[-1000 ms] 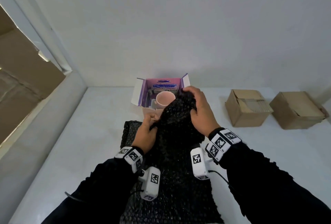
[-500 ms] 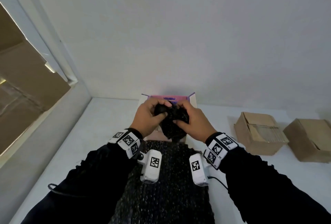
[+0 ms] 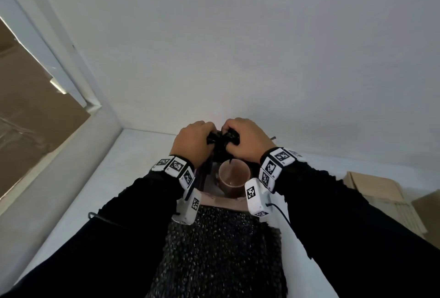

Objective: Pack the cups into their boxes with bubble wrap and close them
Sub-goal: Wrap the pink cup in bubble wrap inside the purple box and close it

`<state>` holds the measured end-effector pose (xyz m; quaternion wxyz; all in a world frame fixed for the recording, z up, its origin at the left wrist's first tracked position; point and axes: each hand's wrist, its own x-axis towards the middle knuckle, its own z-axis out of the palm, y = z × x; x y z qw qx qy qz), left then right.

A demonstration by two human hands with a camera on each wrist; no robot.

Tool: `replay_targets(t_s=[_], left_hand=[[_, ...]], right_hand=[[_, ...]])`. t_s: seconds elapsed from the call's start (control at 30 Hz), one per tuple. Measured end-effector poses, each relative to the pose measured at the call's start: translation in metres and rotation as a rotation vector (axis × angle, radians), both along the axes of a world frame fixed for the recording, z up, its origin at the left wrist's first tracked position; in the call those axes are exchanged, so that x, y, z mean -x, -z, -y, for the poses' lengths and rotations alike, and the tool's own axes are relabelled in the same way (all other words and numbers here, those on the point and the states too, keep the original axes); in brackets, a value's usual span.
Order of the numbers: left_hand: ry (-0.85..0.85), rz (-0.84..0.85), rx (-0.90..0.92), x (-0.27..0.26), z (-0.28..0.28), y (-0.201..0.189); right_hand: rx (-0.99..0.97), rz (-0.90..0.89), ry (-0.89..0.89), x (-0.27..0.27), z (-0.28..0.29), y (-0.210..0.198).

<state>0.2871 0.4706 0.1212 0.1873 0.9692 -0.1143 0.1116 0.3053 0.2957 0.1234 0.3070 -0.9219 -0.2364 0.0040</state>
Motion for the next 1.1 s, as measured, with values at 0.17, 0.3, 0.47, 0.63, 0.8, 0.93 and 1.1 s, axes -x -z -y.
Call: replay_targets(t_s=[0.17,0.3,0.47,0.63,0.8,0.93,1.1], left_hand=[[-0.114,-0.128,0.166,-0.012,0.006,0.015],[-0.089,-0.080,0.046,-0.010,0.007,0.028],[-0.030,-0.071,-0.037,-0.007,0.007,0.033],[0.048,-0.067,-0.167,-0.007,0.002,0.045],[0.058,0.008,-0.522,-0.005,0.005,0.056],[0.053,0.049,-0.493,-0.002,0.002,0.058],[0.095,0.053,-0.525,-0.003,-0.004,0.061]], right_hand=[[0.386,0.108,0.040,-0.007,-0.005,0.030],[0.437,0.194,0.115,-0.016,-0.006,0.033],[0.416,0.149,0.151,-0.015,-0.012,0.029],[0.419,-0.013,0.069,-0.016,-0.004,0.035],[0.499,-0.049,0.021,-0.013,-0.003,0.032],[0.652,-0.203,-0.028,-0.007,-0.004,0.033],[0.777,-0.152,-0.093,-0.006,-0.007,0.036]])
